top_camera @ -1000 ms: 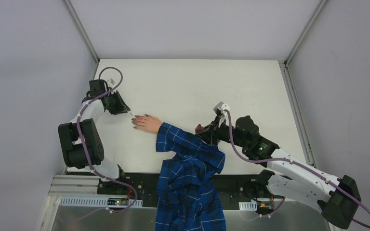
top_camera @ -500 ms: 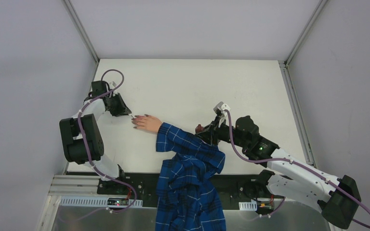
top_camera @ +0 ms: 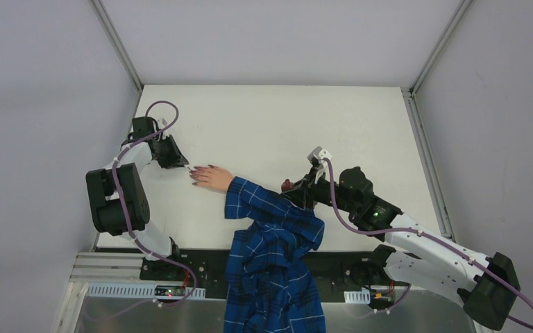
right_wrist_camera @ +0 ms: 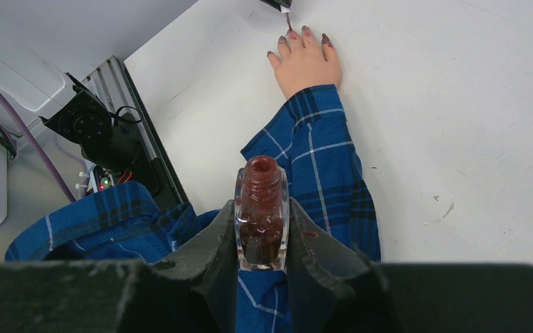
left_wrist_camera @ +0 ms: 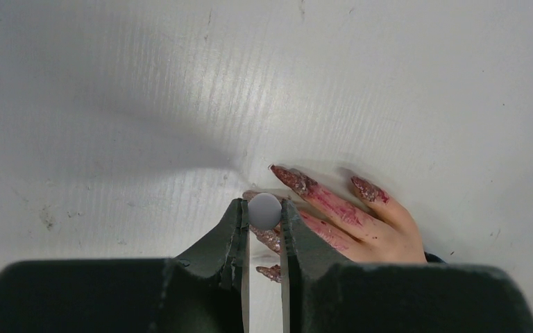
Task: Paint the nails
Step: Paint the nail polish on the nail.
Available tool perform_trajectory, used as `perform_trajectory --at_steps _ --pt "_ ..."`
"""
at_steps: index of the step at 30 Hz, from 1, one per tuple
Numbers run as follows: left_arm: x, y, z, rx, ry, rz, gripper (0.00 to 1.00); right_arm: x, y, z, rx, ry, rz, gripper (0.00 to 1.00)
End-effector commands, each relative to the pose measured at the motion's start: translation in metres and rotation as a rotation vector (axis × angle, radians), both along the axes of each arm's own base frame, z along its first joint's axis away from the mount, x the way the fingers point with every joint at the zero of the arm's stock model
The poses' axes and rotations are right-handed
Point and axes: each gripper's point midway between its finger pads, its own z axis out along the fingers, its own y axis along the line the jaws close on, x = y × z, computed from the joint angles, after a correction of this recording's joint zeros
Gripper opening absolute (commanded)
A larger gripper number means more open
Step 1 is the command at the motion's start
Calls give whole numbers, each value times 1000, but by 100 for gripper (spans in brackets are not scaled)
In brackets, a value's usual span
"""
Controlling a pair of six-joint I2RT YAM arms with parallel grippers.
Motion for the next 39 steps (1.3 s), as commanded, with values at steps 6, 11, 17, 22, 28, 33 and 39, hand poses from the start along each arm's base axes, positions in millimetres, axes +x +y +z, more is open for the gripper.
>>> perform_trajectory --at_steps 6,11,17,22,28,33,39 --pt "5 1 1 18 7 -12 0 2 2 15 49 -49 3 0" --pt "5 2 0 21 10 -12 0 2 1 17 51 -51 2 0" --pt "4 4 -1 31 16 -6 0 2 1 17 53 -53 2 0" --pt "4 5 -3 31 21 -5 0 2 1 16 50 -50 2 0" --pt "3 8 -4 42 32 5 0 1 1 17 53 -51 4 0" --pt "2 9 -5 42 35 9 0 2 1 17 52 -51 4 0" --pt "2 11 -6 52 40 15 0 1 1 17 52 -51 4 0"
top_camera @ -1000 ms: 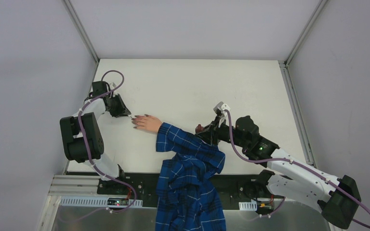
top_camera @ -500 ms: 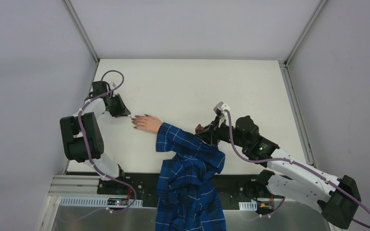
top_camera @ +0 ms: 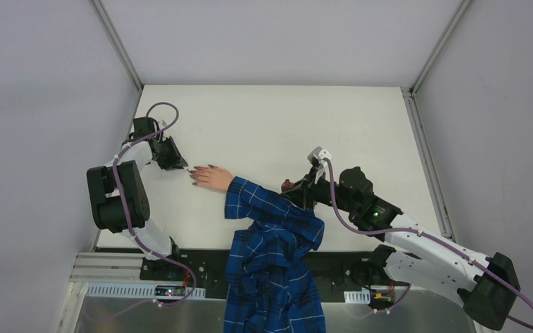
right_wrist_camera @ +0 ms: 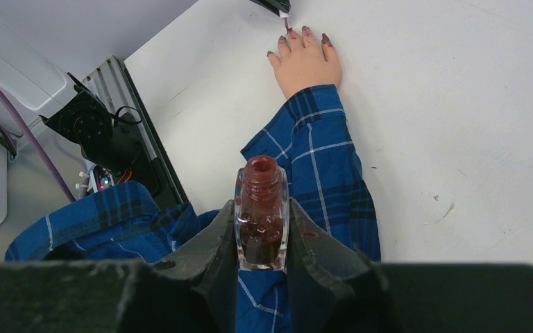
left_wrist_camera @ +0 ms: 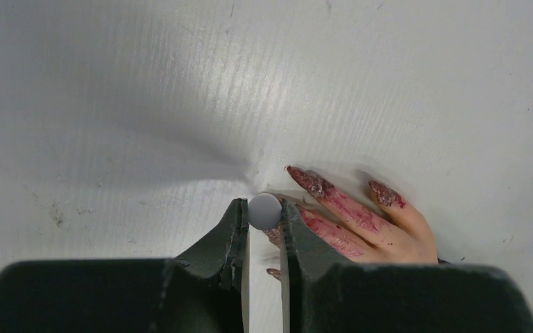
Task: Paint the nails
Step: Paint the nail polish on the nail.
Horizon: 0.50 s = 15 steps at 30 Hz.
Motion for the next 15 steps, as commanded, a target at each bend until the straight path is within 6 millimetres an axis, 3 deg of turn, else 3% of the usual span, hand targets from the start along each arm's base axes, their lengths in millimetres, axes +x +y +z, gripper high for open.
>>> perform_trajectory --at_steps 1,15 --pt "5 7 4 35 -3 0 0 1 1 16 51 -50 5 0" --pt "4 10 4 42 1 14 0 1 1 17 53 -53 1 0"
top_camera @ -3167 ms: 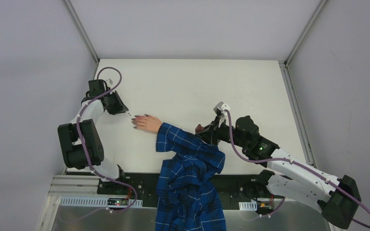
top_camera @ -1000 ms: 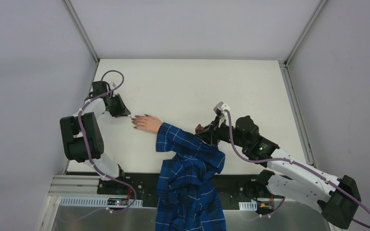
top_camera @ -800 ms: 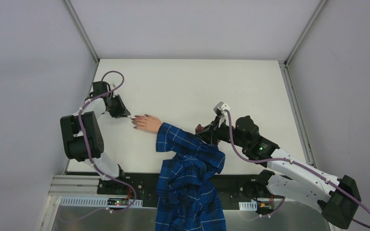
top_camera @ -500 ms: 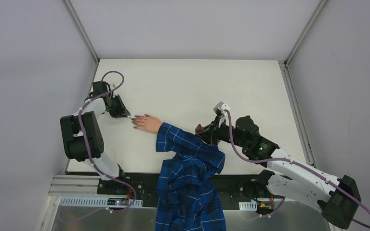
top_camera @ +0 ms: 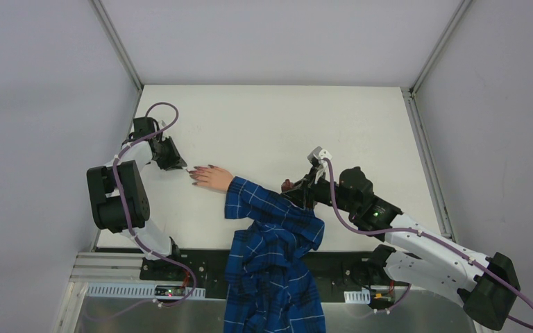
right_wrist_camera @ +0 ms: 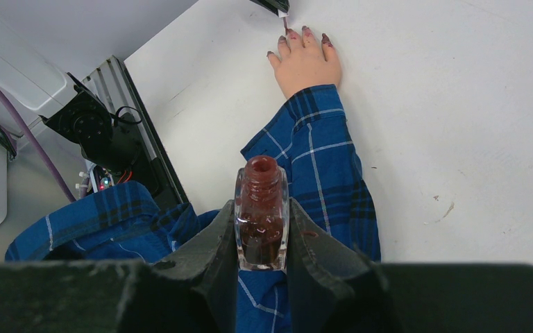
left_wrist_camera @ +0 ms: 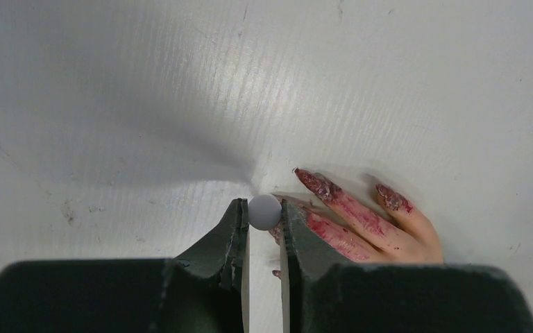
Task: Paint the nails
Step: Paint the nail polish on the nail.
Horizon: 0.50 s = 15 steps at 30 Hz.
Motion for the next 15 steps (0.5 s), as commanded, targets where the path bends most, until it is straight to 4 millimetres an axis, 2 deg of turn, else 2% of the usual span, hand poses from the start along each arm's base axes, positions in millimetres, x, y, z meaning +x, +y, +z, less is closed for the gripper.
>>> perform_trajectory --at_steps 1,15 --pt "5 6 6 22 -6 1 0 2 1 17 53 -53 1 0" --pt "5 11 9 31 -14 24 0 2 0 17 53 -54 -1 0"
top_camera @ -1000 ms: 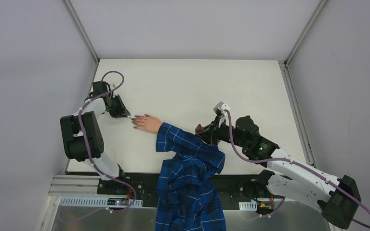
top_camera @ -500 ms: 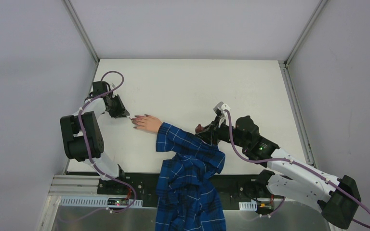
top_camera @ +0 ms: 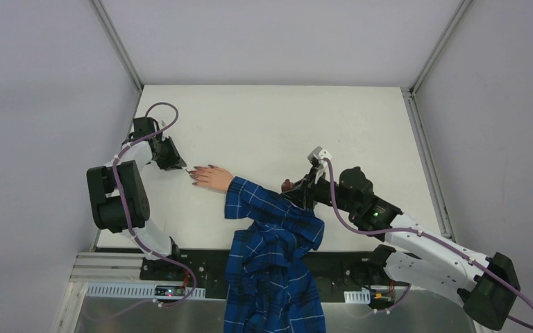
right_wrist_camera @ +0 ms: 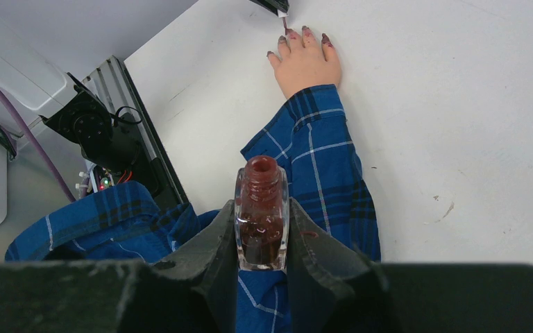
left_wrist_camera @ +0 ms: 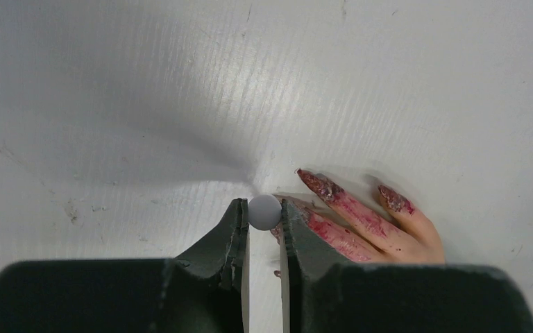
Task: Paint the nails
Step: Paint the nail polish on the nail.
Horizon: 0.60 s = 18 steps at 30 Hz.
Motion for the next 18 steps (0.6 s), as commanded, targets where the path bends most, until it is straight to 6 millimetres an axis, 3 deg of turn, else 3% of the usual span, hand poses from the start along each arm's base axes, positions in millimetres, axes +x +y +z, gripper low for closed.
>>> perform_trajectory --at_steps 1,11,18 --pt "5 11 11 28 -19 22 0 2 1 16 52 -53 -1 0" --pt "6 17 25 40 -59 42 0 2 1 16 50 -51 -3 0" --pt "11 7 39 2 -113 11 0 2 1 16 53 -51 -1 0"
